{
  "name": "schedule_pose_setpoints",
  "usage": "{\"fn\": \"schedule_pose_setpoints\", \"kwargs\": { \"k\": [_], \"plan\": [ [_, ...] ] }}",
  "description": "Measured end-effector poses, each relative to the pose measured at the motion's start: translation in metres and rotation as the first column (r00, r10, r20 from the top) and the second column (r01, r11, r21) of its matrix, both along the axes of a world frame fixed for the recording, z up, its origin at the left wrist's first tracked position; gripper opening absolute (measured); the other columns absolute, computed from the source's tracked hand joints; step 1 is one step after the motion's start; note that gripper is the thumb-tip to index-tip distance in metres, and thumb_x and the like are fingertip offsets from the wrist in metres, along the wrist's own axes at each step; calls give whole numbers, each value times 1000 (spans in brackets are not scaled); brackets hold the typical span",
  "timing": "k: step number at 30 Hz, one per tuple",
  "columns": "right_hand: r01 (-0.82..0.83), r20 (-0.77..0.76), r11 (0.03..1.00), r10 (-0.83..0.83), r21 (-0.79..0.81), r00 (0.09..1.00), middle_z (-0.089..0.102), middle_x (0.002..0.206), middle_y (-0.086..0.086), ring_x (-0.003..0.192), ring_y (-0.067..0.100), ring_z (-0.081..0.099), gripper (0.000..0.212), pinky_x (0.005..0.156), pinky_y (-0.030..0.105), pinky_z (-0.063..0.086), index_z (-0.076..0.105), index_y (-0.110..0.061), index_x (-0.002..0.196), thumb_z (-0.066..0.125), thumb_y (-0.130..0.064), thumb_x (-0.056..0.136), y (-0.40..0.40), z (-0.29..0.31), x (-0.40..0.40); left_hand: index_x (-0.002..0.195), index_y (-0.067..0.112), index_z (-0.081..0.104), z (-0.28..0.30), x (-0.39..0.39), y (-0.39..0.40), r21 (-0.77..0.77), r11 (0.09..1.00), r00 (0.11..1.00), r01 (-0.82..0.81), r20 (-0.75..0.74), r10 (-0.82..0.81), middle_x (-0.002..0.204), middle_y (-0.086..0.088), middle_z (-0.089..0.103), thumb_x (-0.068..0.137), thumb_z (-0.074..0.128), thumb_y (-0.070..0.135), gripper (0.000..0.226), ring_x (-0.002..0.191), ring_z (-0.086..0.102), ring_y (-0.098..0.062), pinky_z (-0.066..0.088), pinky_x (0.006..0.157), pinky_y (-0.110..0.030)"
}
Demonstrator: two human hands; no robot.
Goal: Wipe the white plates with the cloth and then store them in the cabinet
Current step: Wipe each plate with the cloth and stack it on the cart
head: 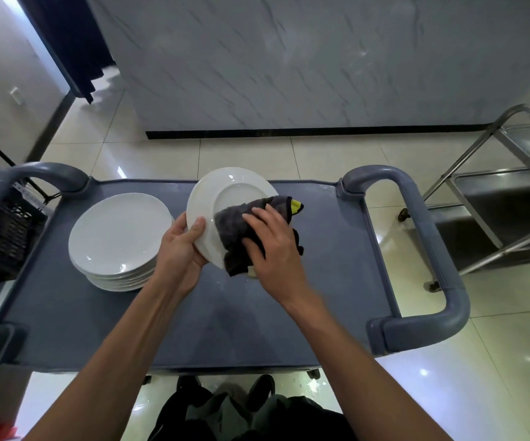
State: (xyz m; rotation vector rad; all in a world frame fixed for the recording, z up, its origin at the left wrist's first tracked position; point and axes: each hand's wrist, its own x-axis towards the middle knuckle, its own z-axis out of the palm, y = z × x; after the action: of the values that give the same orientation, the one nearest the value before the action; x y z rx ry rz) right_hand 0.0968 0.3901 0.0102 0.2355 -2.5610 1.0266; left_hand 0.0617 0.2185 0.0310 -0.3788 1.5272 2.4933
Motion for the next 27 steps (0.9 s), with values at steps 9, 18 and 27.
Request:
{"fn": "schedule_pose_setpoints", "kwargs": {
  "k": [9, 18, 27],
  "plan": [
    [-6, -7, 984, 7, 178, 1000, 31, 161, 2, 151, 24, 20, 52, 111, 55, 31, 42, -27, 150, 51, -35, 100, 11, -27, 14, 126, 8, 62, -4, 2, 0, 34, 999, 1000, 15, 22, -15, 109, -13, 73, 102, 52, 14, 27, 94, 71, -26, 61, 67, -38],
    [60, -7, 996, -60, 61, 998, 38, 157, 5, 148, 23, 29, 46, 102, 58, 36, 51, -21, 144, 57, -20, 99, 3, -7, -4, 131, 4, 61, 4, -1, 2, -43, 996, 996, 81, -35, -82, 113, -16, 71, 100, 54, 10, 32, 96, 70, -28, 62, 68, -39],
    [37, -100, 999, -34, 36, 994, 40, 156, 3, 149, 18, 27, 44, 105, 51, 29, 53, -23, 143, 54, -18, 100, -5, 17, -31, 125, 16, 68, 3, 6, 6, -127, 972, 973, 199, -90, -211, 113, -16, 73, 95, 60, 16, 31, 94, 71, -32, 61, 72, -47]
  ]
}}
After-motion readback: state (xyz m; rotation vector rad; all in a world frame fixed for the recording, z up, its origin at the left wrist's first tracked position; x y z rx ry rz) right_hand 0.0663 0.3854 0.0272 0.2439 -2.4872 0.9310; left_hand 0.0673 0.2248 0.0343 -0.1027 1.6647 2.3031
